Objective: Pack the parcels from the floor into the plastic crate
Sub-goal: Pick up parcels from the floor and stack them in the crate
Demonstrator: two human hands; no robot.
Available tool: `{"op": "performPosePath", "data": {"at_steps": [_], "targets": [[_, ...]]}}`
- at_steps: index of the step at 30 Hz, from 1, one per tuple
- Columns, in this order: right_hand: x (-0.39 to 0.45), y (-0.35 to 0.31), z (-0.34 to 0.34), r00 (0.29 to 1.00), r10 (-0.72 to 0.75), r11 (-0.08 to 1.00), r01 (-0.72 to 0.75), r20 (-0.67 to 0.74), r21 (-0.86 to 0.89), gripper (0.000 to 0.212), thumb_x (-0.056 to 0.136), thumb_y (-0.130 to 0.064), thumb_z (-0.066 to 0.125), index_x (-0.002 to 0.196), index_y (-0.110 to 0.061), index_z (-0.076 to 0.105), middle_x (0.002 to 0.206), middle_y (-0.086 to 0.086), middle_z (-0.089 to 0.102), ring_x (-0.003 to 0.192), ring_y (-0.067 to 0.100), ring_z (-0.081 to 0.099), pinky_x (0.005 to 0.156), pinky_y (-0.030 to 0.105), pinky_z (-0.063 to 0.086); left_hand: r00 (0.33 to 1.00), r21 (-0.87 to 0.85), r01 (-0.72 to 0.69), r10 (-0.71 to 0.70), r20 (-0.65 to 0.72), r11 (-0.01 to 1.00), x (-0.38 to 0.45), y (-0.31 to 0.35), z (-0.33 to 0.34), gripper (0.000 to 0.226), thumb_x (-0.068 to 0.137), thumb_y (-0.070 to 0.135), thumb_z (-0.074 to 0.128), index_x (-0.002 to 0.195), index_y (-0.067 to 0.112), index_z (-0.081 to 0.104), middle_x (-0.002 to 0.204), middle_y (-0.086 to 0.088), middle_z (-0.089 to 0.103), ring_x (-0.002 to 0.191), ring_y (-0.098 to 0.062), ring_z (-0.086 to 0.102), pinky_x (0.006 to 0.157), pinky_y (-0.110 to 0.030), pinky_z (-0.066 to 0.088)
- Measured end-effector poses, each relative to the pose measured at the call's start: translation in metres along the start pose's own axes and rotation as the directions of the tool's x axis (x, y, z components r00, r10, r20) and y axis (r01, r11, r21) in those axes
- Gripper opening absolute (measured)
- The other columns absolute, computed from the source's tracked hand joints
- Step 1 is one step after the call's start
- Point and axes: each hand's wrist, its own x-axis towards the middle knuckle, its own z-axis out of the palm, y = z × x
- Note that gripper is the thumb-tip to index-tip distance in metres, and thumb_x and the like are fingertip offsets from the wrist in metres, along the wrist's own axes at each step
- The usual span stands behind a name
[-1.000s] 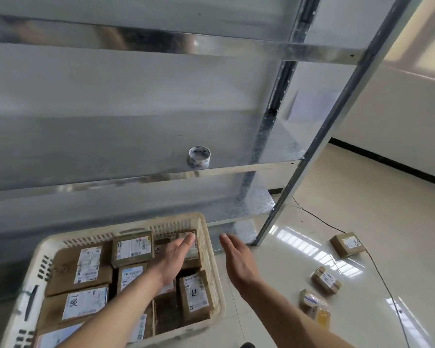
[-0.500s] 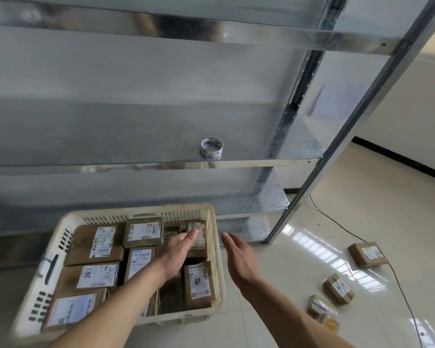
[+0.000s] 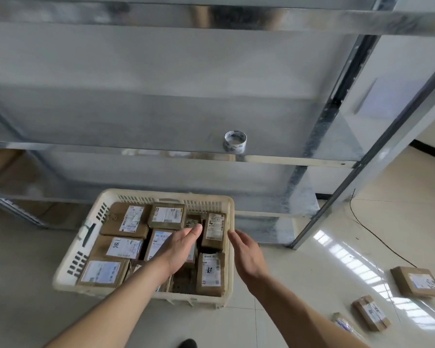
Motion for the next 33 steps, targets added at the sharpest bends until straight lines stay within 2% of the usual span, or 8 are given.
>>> {"op": "performPosePath", "data": {"at_steps": [9, 11, 14, 18, 21, 26, 29, 33], "targets": [[-0.002, -0.001, -0.025, 0.99, 0.069, 0.998, -0.067, -0.126, 0.017, 0.039, 0.105, -0.045, 0.047, 0.116, -0.013, 0.067, 0.112, -0.009, 0.07, 0.106, 0.013, 0.063, 0.095, 0.031, 0.045, 0.993, 0.001, 0.003, -0.004, 0.115, 1.0, 0.026, 0.017, 0.021, 0.04, 0.099, 0.056, 0.034, 0.126, 0.035, 0.056, 0.107, 0.021, 0.049, 0.106, -0.005, 0.047, 0.095, -0.028, 0.03], [-0.008, 0.002, -0.035, 0.976, 0.097, 0.995, -0.096, -0.195, 0.015, 0.06, 0.1, -0.056, 0.047, 0.134, -0.008, 0.06, 0.134, 0.004, 0.065, 0.126, 0.024, 0.057, 0.109, 0.039, 0.043, 0.981, 0.013, -0.006, 0.004, 0.192, 1.0, 0.034, 0.025, 0.03, 0.054, 0.094, 0.066, 0.037, 0.134, 0.033, 0.053, 0.115, 0.018, 0.051, 0.117, -0.01, 0.047, 0.099, -0.031, 0.032], [-0.021, 0.019, -0.055, 0.94, 0.142, 0.99, -0.127, -0.309, 0.068, 0.086, 0.086, -0.075, 0.041, 0.148, -0.016, 0.052, 0.151, 0.003, 0.053, 0.139, 0.021, 0.048, 0.119, 0.045, 0.036, 0.951, 0.065, -0.039, 0.017, 0.309, 0.997, 0.046, 0.035, 0.051, 0.089, 0.073, 0.086, 0.042, 0.141, 0.029, 0.05, 0.138, 0.009, 0.052, 0.135, -0.022, 0.044, 0.111, -0.039, 0.033], [-0.052, 0.047, -0.094, 0.853, 0.226, 0.974, -0.191, -0.47, 0.121, 0.06, 0.104, -0.052, 0.044, 0.147, -0.01, 0.05, 0.149, 0.008, 0.053, 0.136, 0.024, 0.049, 0.116, 0.04, 0.037, 0.915, 0.189, -0.121, 0.036, 0.402, 0.975, 0.052, 0.046, 0.096, 0.062, 0.096, 0.061, 0.037, 0.127, 0.012, 0.057, 0.136, -0.009, 0.056, 0.126, -0.03, 0.05, 0.104, -0.039, 0.036], [-0.082, 0.075, -0.122, 0.772, 0.307, 0.951, -0.233, -0.556, 0.202, 0.058, 0.106, -0.048, 0.043, 0.151, -0.012, 0.047, 0.154, 0.005, 0.049, 0.141, 0.023, 0.044, 0.116, 0.038, 0.032, 0.877, 0.224, -0.166, 0.04, 0.479, 0.96, 0.046, 0.056, 0.133, 0.059, 0.098, 0.055, 0.039, 0.139, 0.014, 0.052, 0.136, -0.002, 0.054, 0.128, -0.023, 0.049, 0.099, -0.031, 0.033], [-0.129, 0.11, -0.168, 0.612, 0.421, 0.905, -0.238, -0.67, 0.352, 0.041, 0.104, -0.042, 0.047, 0.116, -0.008, 0.068, 0.121, 0.012, 0.066, 0.12, 0.032, 0.057, 0.105, 0.045, 0.041, 0.809, 0.235, -0.25, 0.069, 0.584, 0.939, 0.024, 0.071, 0.196, 0.047, 0.099, 0.053, 0.04, 0.129, 0.024, 0.059, 0.123, 0.01, 0.05, 0.12, -0.018, 0.05, 0.098, -0.031, 0.035], [-0.148, 0.132, -0.196, 0.594, 0.442, 0.895, -0.246, -0.672, 0.372, 0.032, 0.104, -0.039, 0.045, 0.108, -0.019, 0.07, 0.114, 0.002, 0.068, 0.112, 0.028, 0.059, 0.105, 0.046, 0.044, 0.805, 0.266, -0.252, 0.05, 0.591, 0.93, 0.013, 0.082, 0.232, 0.059, 0.099, 0.054, 0.04, 0.145, 0.018, 0.046, 0.143, 0.006, 0.048, 0.133, -0.019, 0.045, 0.111, -0.036, 0.033], [-0.169, 0.156, -0.243, 0.573, 0.472, 0.872, -0.19, -0.67, 0.452, 0.026, 0.106, -0.039, 0.047, 0.087, -0.031, 0.062, 0.099, -0.011, 0.063, 0.106, 0.017, 0.056, 0.096, 0.034, 0.04, 0.812, 0.273, -0.259, 0.057, 0.58, 0.926, -0.005, 0.097, 0.282, 0.059, 0.098, 0.054, 0.041, 0.146, 0.018, 0.045, 0.148, 0.003, 0.047, 0.134, -0.019, 0.045, 0.113, -0.039, 0.033]]}}
